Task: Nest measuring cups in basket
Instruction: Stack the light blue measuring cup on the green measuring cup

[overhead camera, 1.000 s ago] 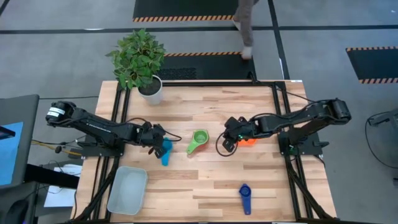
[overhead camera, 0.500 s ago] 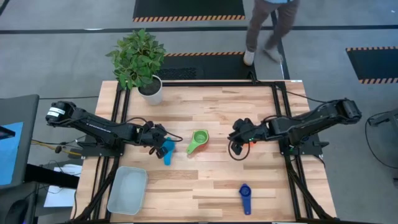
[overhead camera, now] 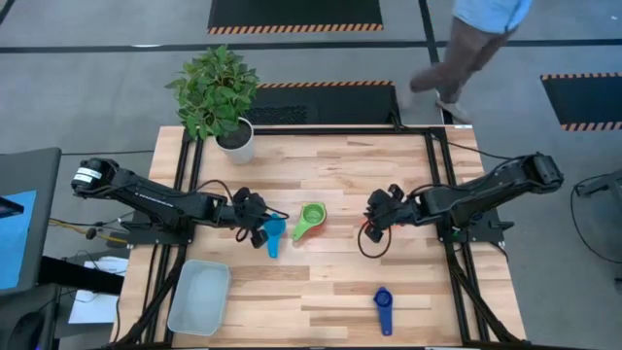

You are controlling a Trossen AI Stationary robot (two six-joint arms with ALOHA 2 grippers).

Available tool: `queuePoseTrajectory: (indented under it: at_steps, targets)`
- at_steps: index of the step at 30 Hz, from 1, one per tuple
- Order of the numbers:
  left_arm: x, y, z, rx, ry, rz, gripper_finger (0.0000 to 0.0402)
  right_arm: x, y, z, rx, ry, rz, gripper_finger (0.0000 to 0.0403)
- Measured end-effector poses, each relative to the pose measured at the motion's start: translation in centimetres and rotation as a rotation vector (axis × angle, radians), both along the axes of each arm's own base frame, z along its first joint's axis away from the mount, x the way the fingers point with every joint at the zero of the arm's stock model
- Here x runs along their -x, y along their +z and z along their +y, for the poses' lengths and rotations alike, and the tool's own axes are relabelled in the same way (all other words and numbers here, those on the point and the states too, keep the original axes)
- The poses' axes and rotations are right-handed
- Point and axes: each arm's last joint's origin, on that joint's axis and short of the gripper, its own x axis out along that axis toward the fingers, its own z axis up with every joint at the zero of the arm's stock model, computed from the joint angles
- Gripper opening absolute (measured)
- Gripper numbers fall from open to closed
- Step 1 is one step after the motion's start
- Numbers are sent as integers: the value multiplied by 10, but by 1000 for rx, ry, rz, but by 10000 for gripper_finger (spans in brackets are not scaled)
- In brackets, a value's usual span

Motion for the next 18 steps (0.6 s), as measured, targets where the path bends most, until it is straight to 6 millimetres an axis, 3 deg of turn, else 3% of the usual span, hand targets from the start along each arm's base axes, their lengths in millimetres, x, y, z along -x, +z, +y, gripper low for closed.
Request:
queuePoseTrajectory:
  at_steps: [7,18]
  targets:
    - [-3,3,0,-2,1,-44,0,15,5,-8,35,-52,-63,108]
    - [-18,24,-2,5,-5,-210,0,42,-11,-6,-85,-154,-176,108]
